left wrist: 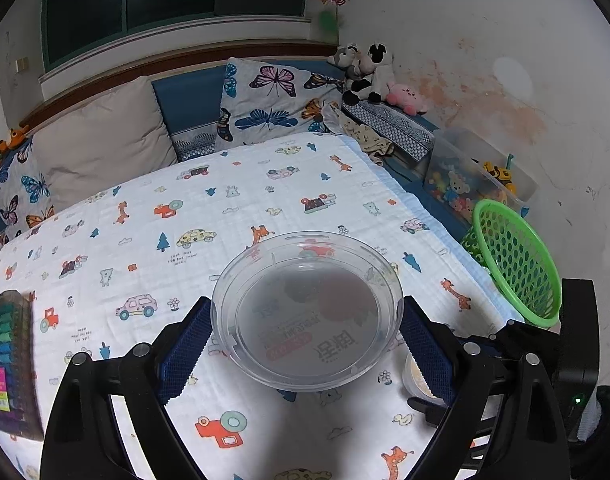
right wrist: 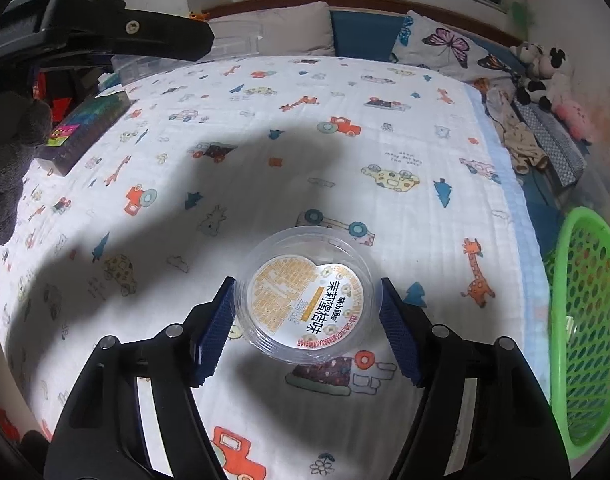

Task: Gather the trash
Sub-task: 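Carry the jelly cup over the basket and release it with the right tool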

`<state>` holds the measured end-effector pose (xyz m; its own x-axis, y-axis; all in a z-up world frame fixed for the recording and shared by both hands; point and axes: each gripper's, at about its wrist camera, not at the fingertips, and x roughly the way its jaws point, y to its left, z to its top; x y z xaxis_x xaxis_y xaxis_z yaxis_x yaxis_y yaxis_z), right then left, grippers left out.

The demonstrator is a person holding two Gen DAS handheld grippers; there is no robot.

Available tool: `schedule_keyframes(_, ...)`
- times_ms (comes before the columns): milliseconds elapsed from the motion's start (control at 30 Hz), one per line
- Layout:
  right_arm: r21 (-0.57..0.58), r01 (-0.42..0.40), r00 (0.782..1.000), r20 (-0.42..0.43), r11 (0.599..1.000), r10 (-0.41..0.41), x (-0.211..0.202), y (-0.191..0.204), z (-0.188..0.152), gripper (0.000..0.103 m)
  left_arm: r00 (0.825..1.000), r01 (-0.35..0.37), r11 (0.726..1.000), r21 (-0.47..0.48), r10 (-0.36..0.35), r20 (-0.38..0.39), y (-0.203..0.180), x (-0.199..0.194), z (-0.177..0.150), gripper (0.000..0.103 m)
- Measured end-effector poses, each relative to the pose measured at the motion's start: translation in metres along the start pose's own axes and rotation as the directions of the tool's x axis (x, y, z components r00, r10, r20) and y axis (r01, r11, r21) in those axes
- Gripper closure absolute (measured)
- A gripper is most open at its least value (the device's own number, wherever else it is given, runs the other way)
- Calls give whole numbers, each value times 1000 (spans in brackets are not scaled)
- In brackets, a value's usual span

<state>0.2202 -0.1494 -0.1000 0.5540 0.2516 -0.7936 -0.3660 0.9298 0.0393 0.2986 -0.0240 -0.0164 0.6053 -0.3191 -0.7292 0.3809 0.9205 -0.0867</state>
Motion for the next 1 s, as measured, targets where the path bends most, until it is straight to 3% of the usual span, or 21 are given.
schedule_keyframes(200, 7, 0, 1000, 30, 1000, 0, -14, -2, -4, 34, 1000, 12, 1000, 6, -12, -1, -9, 1, 2, 14)
schedule_keyframes(433, 99, -7, 996, 90, 995, -2, -51, -30, -14, 34, 999, 41, 998, 36, -41, 3, -34, 2, 7, 14)
schedule_keyframes(633, 199, 60, 988, 127, 978, -86, -85, -82, -31, 34, 996, 84, 994, 73, -84, -4, -68, 8, 14, 14)
schedule_keyframes(1000, 434, 204, 962, 76, 878, -261, -116, -205, -74, 33, 987, 162, 974, 157, -159, -30, -145, 26, 28, 14)
